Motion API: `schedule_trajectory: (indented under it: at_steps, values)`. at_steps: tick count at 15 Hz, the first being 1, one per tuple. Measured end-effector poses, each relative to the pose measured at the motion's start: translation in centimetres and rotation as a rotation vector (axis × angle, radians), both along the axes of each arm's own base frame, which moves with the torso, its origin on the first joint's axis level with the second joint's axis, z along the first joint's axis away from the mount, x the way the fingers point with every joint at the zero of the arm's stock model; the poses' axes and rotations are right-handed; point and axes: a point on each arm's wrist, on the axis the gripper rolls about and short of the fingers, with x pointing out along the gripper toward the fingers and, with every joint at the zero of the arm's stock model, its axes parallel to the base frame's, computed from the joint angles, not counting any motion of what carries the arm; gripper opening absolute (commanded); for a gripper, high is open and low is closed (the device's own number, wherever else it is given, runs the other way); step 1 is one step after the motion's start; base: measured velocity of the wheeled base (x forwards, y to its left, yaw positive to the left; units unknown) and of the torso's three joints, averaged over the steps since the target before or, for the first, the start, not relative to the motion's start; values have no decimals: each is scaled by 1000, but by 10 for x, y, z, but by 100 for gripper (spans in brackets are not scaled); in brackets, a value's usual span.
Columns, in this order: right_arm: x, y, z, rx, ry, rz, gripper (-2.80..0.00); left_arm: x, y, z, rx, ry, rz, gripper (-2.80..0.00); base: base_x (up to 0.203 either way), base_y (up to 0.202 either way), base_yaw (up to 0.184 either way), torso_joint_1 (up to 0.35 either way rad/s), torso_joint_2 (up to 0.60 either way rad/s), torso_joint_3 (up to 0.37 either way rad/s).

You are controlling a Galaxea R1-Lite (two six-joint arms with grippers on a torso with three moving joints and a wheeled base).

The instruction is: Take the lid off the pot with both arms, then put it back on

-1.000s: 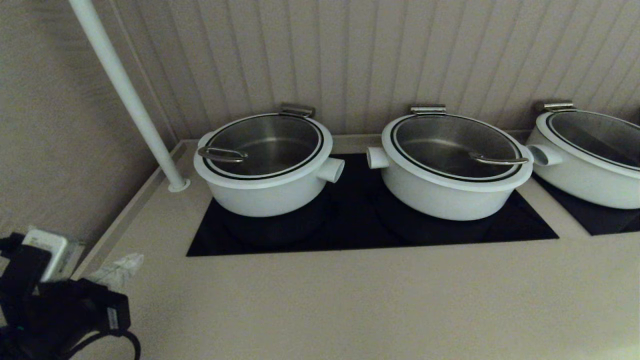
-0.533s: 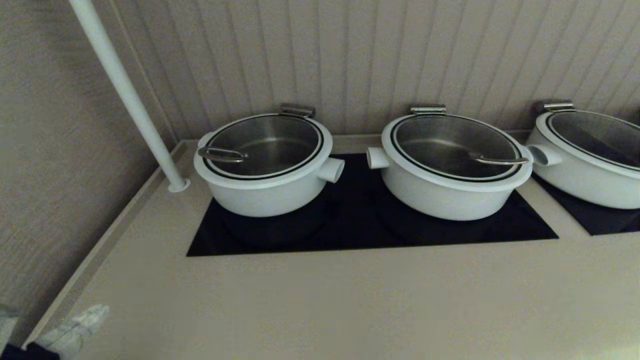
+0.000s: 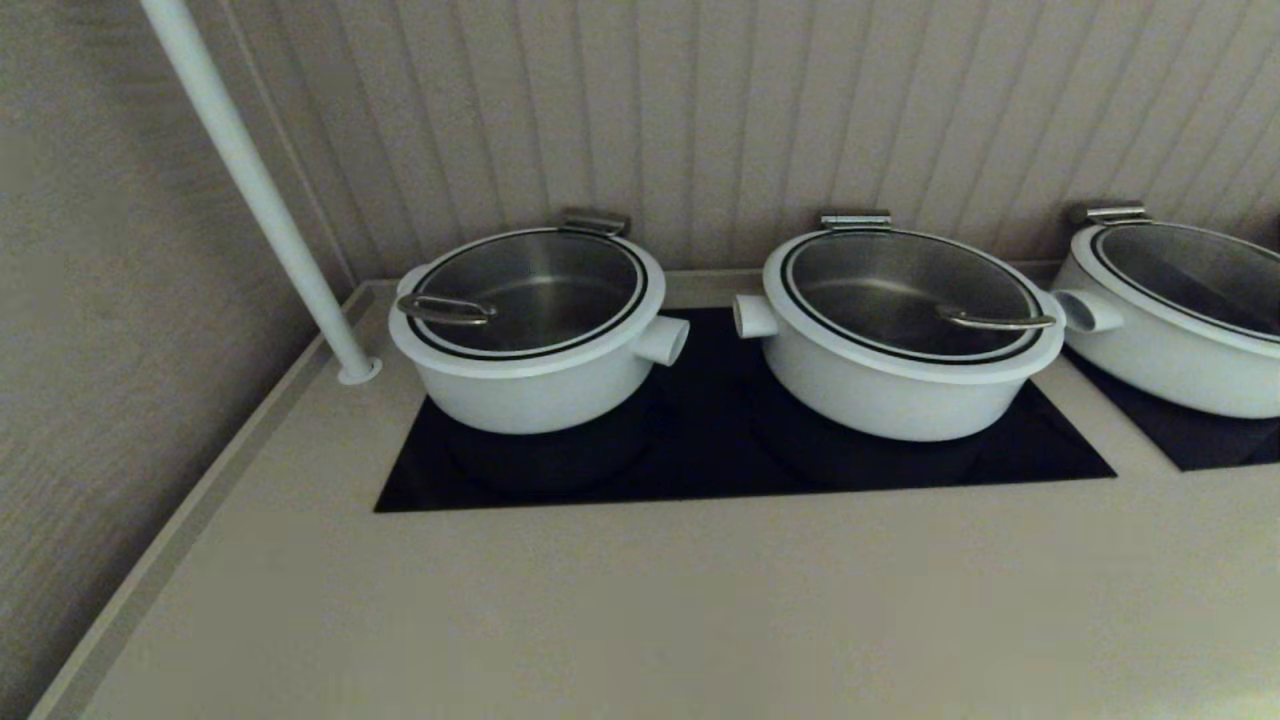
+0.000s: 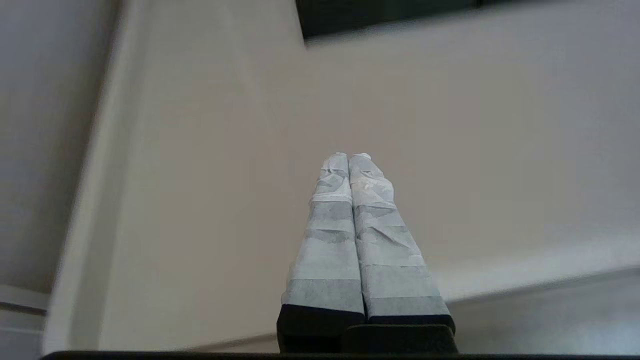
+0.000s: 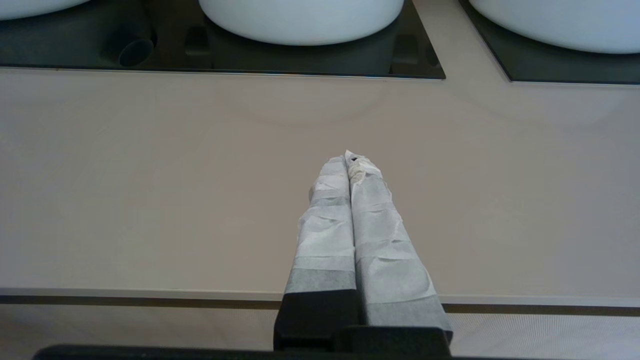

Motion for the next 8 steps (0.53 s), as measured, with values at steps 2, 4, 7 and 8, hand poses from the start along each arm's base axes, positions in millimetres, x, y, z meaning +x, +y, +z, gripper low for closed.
schedule_trajectory:
  at_steps: [2,4,7,8]
  values:
    - [0,0,0,0,0,0,-280,-8,0,-1,-5,-95,8,-280,0,0,0,0,0,0]
    - [0,0,0,0,0,0,-280,-14,1,-4,7,-146,60,-280,0,0,0,0,0,0]
    - [0,0,0,0,0,0,-280,-17,2,-9,5,-151,86,-280,0,0,0,0,0,0]
    - [0,0,0,0,0,0,-280,-18,2,-12,3,-131,85,-280,0,0,0,0,0,0]
